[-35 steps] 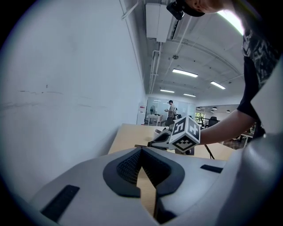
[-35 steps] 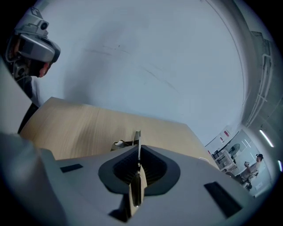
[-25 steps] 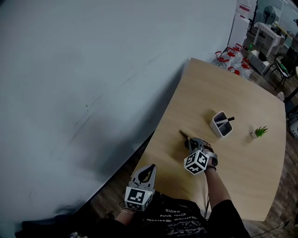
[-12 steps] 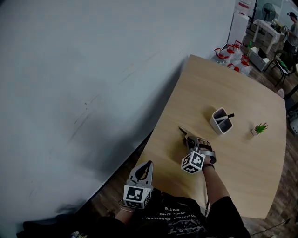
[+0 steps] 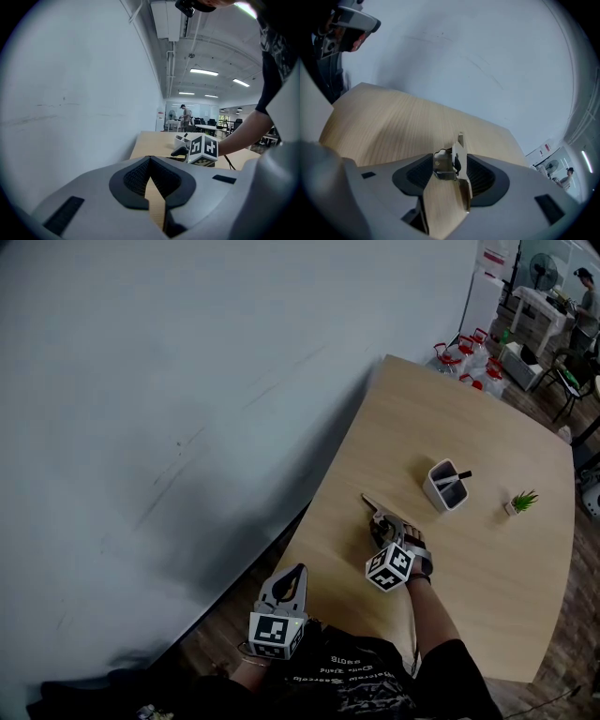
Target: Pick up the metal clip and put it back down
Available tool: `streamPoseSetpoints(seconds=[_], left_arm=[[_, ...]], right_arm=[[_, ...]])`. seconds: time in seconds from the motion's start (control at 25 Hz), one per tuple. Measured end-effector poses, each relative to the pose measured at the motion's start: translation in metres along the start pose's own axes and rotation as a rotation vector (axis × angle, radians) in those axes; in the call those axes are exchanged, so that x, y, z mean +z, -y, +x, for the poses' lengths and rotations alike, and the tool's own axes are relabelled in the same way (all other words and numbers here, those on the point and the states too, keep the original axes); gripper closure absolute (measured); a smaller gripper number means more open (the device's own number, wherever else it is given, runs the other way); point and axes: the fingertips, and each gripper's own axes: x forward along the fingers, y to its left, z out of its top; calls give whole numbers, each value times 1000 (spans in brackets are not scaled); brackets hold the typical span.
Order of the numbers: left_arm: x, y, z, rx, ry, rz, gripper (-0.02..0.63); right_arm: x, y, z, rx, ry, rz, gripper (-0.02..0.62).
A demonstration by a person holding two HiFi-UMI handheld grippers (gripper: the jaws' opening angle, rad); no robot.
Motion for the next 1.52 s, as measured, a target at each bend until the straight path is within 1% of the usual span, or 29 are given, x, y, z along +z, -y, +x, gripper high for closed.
streamPoseSetpoints(seconds=[0.04,0.08,0.32,0.44,0.64,0.8,0.88,1.0,1.08,1.28,1.52], left_arm=[[-1,1,-1,-5,1,1,598],[-2,2,-2,-12,0,2,597],[-8,12,-4,-61,-1,5,597],[-1,18,-6,-91,26,-22,597],[-2,26,-3,-150,41,3,597],[2,36,-8,-215,60,1,597],[3,42,-12,-253,70,-18,597],[2,50,-12,-301,74,-38,597],[0,55,-15,-335,71,-24,597],[-5,61,-23,-398,62,22,597],[-5,69,-27,-442,66,59,597]], right_arm=[[0,0,-4,2,6,28,347],[0,-1,-9,2,14,60,342],[-1,-2,-45,-23,83,303,339],[2,0,-73,-64,138,407,339],[7,-1,-121,-145,207,512,339],[6,-11,-162,-223,263,631,339],[6,-19,-184,-260,292,661,339],[6,-33,-212,-312,317,678,339],[3,-45,-225,-340,317,708,339],[-14,-71,-244,-399,299,836,339],[-15,-78,-250,-420,277,841,339]])
